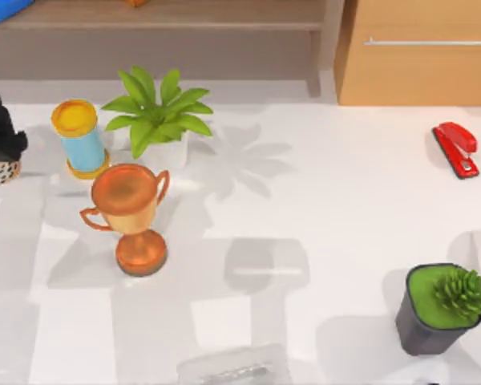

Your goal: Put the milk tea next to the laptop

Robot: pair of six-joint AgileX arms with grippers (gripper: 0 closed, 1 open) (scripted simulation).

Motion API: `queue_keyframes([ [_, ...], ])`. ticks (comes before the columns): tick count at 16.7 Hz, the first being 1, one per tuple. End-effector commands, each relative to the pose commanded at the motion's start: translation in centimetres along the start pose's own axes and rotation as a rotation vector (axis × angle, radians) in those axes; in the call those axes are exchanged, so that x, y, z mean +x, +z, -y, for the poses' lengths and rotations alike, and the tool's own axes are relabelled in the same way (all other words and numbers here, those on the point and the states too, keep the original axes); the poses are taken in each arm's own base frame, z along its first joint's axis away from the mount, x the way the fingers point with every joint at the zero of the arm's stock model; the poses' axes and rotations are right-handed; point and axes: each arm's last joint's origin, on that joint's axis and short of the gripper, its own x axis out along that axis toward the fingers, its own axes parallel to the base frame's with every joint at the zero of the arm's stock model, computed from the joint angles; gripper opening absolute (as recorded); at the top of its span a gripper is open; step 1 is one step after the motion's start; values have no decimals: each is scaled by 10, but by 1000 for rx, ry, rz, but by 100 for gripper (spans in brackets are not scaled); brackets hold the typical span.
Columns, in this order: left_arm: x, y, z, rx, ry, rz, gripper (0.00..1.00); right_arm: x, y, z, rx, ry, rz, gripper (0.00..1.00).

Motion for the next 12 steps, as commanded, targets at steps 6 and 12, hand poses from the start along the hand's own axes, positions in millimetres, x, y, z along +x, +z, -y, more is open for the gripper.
queue_keyframes([
  [6, -16, -29, -11, 6, -19, -67, 0, 0, 0, 0, 0, 0, 0, 100],
  [12, -15, -29, -11, 8, -20, -65, 0, 0, 0, 0, 0, 0, 0, 100],
])
